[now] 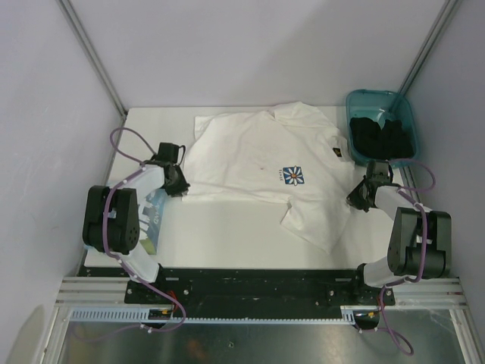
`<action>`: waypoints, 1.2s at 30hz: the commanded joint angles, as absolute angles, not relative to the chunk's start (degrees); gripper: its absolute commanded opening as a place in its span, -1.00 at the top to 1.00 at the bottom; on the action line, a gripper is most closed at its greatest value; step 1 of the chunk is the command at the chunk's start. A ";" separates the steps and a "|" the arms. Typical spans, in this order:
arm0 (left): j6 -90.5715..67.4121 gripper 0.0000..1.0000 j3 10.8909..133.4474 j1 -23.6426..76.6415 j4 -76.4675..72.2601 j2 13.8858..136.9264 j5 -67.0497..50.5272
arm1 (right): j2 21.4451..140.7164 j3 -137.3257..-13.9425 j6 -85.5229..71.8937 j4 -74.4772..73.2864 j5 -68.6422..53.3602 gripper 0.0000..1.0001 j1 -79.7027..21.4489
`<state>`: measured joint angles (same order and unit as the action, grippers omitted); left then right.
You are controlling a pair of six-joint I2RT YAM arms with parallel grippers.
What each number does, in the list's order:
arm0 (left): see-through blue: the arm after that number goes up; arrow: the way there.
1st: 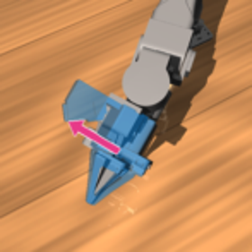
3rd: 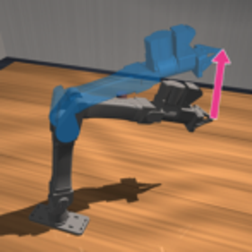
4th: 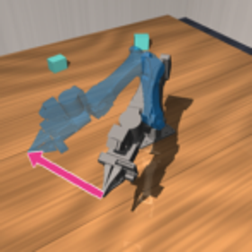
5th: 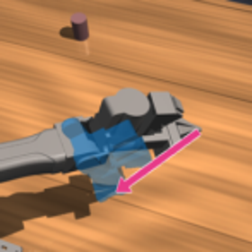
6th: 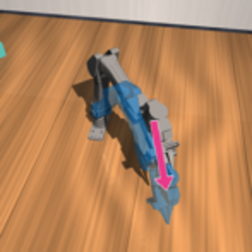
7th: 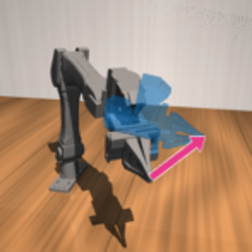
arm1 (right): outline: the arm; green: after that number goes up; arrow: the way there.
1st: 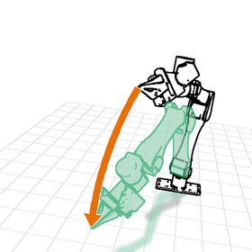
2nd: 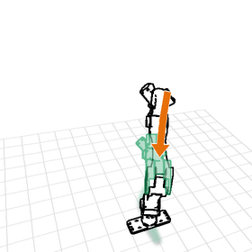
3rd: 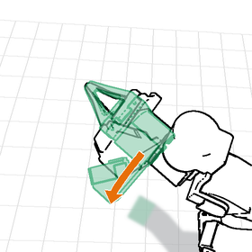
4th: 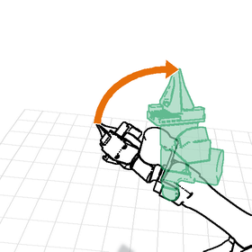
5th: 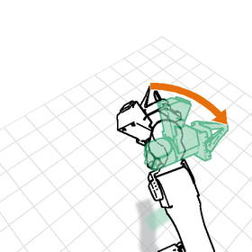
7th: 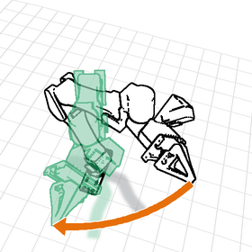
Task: Fold and stack the t-shirts
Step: Flatten out the tshirt
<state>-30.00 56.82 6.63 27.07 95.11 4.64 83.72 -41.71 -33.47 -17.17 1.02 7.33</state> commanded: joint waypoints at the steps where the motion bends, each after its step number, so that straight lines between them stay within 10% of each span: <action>1: -30.36 0.56 58.11 7.13 25.86 94.72 6.42 | 83.50 -43.68 -32.61 -15.85 0.70 1.00 7.20; 36: -65.84 0.20 52.38 9.24 27.09 90.01 11.81 | 84.05 -43.68 -32.33 -15.15 -1.31 1.00 6.18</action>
<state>-63.02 49.95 9.04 27.68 88.66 9.47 83.81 -41.71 -33.34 -16.75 -0.69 6.68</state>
